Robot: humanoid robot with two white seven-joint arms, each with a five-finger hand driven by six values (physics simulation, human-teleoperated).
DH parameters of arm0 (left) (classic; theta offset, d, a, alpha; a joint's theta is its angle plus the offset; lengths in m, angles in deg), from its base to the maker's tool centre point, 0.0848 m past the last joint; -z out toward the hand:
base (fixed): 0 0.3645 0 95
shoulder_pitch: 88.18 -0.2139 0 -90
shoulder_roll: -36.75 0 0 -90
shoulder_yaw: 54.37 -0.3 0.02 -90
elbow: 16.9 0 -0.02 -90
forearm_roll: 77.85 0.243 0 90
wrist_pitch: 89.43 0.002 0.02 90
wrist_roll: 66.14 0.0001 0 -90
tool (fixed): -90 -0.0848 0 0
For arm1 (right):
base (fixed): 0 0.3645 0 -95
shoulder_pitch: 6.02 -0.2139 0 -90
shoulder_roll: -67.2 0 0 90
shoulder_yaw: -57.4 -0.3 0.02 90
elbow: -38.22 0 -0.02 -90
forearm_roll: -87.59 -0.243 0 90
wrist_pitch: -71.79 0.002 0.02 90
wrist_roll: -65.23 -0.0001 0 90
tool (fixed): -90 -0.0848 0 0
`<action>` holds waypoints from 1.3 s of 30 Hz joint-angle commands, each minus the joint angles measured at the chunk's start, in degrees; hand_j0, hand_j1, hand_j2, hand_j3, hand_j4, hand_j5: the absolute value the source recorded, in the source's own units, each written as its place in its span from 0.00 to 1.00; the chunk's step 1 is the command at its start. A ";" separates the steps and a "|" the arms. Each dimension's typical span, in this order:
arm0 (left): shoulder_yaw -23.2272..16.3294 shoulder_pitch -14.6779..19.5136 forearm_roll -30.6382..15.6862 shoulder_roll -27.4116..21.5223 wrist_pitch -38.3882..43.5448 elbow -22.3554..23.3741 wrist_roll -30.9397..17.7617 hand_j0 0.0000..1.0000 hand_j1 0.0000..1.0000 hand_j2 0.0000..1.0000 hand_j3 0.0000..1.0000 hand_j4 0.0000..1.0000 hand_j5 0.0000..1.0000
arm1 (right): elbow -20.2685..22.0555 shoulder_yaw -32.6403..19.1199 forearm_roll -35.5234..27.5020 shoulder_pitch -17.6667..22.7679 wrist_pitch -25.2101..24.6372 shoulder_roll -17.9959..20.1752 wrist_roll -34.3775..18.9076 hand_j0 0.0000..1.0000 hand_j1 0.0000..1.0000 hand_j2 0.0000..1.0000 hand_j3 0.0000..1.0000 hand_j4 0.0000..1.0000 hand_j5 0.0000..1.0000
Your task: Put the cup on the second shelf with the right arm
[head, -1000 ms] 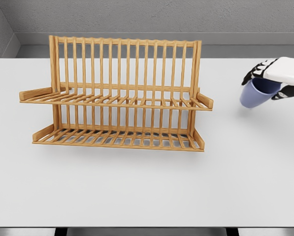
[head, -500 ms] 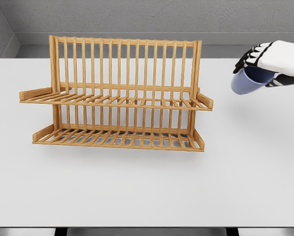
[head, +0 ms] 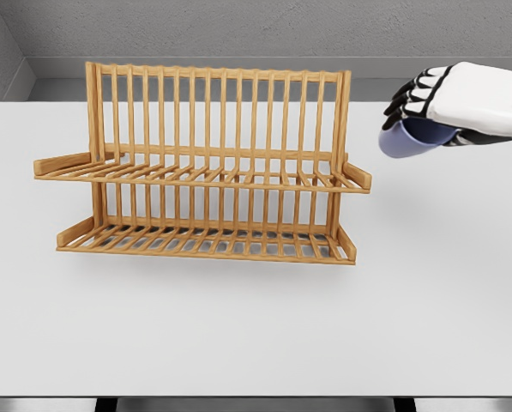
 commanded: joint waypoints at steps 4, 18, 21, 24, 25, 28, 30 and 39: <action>0.00 0.00 -0.04 0.00 0.00 0.00 -0.02 1.00 1.00 1.00 1.00 1.00 1.00 | 1.50 -0.10 -0.36 -0.26 -0.18 -0.27 0.04 0.72 0.72 0.72 0.72 0.72 0.72; 0.00 0.00 -0.04 0.00 0.00 0.00 -0.02 1.00 1.00 1.00 1.00 1.00 1.00 | 1.50 5.53 -0.63 -4.31 -0.18 -4.13 0.04 0.72 0.72 0.72 0.72 0.72 0.72; 0.00 0.00 -0.04 0.00 0.00 0.00 -0.02 1.00 1.00 1.00 1.00 1.00 1.00 | 1.50 5.79 -0.63 -4.48 -0.18 -4.22 0.04 0.72 0.72 0.72 0.72 0.72 0.72; 0.00 0.00 -0.04 0.00 0.00 0.00 -0.02 1.00 1.00 1.00 1.00 1.00 1.00 | 1.50 5.79 -0.72 -4.75 -0.18 -4.31 0.04 0.72 0.72 0.72 0.72 0.72 0.72; 0.00 0.00 -0.04 0.00 0.00 0.00 -0.02 1.00 1.00 1.00 1.00 1.00 1.00 | 1.50 5.79 -0.72 -4.83 -0.18 -4.31 0.04 0.72 0.72 0.72 0.72 0.72 0.72; 0.00 0.00 -0.04 0.00 0.00 0.00 -0.02 1.00 1.00 1.00 1.00 1.00 1.00 | 1.50 7.81 -0.72 -6.06 -0.18 -5.19 0.04 0.72 0.72 0.72 0.72 0.72 0.72; 0.00 0.00 -0.04 0.00 0.00 0.00 -0.02 1.00 1.00 1.00 1.00 1.00 1.00 | 1.59 8.60 -0.72 -6.50 -0.18 -5.54 0.04 0.72 0.72 0.72 0.72 0.72 0.72; 0.00 0.00 -0.04 0.00 0.00 0.00 -0.02 1.00 1.00 1.00 1.00 1.00 1.00 | 1.59 10.80 -0.72 -8.35 -0.18 -6.33 0.04 0.72 0.72 0.72 0.72 0.72 0.72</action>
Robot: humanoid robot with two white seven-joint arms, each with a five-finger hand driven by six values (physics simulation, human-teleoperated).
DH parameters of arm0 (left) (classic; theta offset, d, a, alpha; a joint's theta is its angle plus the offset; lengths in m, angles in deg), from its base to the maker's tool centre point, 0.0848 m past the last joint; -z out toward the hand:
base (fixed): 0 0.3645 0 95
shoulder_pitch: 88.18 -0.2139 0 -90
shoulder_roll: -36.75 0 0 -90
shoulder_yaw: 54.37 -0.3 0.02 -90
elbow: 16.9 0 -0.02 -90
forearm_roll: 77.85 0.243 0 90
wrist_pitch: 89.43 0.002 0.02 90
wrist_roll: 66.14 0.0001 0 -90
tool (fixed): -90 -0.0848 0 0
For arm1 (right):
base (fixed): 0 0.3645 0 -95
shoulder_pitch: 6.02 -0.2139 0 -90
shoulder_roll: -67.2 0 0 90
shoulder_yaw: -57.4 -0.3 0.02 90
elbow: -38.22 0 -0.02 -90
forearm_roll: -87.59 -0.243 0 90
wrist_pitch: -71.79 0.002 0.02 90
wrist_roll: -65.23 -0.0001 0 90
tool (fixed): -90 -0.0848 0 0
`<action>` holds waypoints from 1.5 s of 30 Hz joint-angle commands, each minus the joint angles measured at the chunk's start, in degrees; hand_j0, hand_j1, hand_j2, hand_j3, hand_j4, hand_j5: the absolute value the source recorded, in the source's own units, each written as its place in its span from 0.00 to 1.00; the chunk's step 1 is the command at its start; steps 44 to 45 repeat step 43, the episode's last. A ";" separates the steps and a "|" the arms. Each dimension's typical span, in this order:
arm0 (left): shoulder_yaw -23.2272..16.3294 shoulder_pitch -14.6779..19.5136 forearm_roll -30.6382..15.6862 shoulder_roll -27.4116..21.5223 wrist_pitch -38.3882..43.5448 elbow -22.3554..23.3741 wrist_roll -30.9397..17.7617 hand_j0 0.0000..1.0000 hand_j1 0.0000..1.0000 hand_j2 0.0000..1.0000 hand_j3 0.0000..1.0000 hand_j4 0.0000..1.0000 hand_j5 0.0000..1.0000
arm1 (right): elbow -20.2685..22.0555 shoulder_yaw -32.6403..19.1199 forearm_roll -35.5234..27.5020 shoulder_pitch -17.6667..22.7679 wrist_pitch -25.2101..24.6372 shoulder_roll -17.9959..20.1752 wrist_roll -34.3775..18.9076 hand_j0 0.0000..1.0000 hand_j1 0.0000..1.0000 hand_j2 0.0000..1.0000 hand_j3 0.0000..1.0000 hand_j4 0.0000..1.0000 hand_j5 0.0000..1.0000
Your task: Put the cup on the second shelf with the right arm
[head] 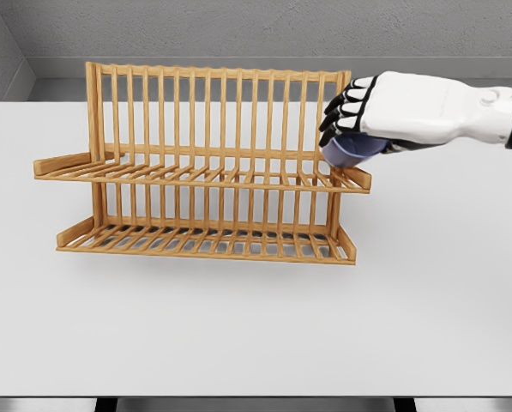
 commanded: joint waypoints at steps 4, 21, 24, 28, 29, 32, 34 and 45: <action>0.00 0.00 -0.04 0.00 0.00 0.00 -0.02 1.00 1.00 1.00 1.00 1.00 1.00 | 0.04 0.19 -0.35 -0.18 -0.17 -0.11 0.02 0.72 0.72 0.72 0.72 0.72 0.72; 0.00 0.00 -0.04 0.00 0.00 0.00 -0.02 1.00 1.00 1.00 1.00 1.00 1.00 | -0.04 2.82 -0.35 -1.49 -0.17 -1.16 0.02 1.00 1.00 1.00 1.00 1.00 1.00; 0.00 0.00 -0.04 0.00 0.00 0.00 -0.02 1.00 1.00 1.00 1.00 1.00 1.00 | -0.04 1.95 -0.35 -1.58 -0.17 -0.90 0.02 1.00 1.00 1.00 1.00 1.00 1.00; 0.00 0.00 -0.04 0.00 0.00 0.00 -0.02 1.00 1.00 1.00 1.00 1.00 1.00 | -6.18 -7.19 -0.27 -0.79 -0.17 1.38 0.02 1.00 1.00 1.00 1.00 1.00 1.00; 0.00 0.00 -0.04 0.00 0.00 0.00 -0.02 1.00 1.00 1.00 1.00 1.00 1.00 | -10.14 -8.51 0.17 -0.79 -0.17 1.91 0.02 1.00 1.00 1.00 1.00 1.00 1.00; 0.00 0.00 -0.04 0.00 0.00 0.00 -0.02 1.00 1.00 1.00 1.00 1.00 1.00 | -19.11 -9.57 0.35 1.31 -0.17 2.62 0.02 1.00 1.00 1.00 1.00 1.00 1.00; 0.00 0.00 -0.04 0.00 0.00 0.00 -0.02 1.00 1.00 1.00 1.00 1.00 1.00 | -20.87 -9.66 0.35 5.36 -0.17 1.65 0.02 1.00 1.00 1.00 1.00 1.00 1.00; 0.09 -0.17 -0.21 0.00 0.00 -1.59 -0.98 1.00 1.00 1.00 1.00 1.00 1.00 | -22.89 -23.02 2.72 18.37 -0.17 -4.33 0.02 1.00 1.00 1.00 1.00 1.00 1.00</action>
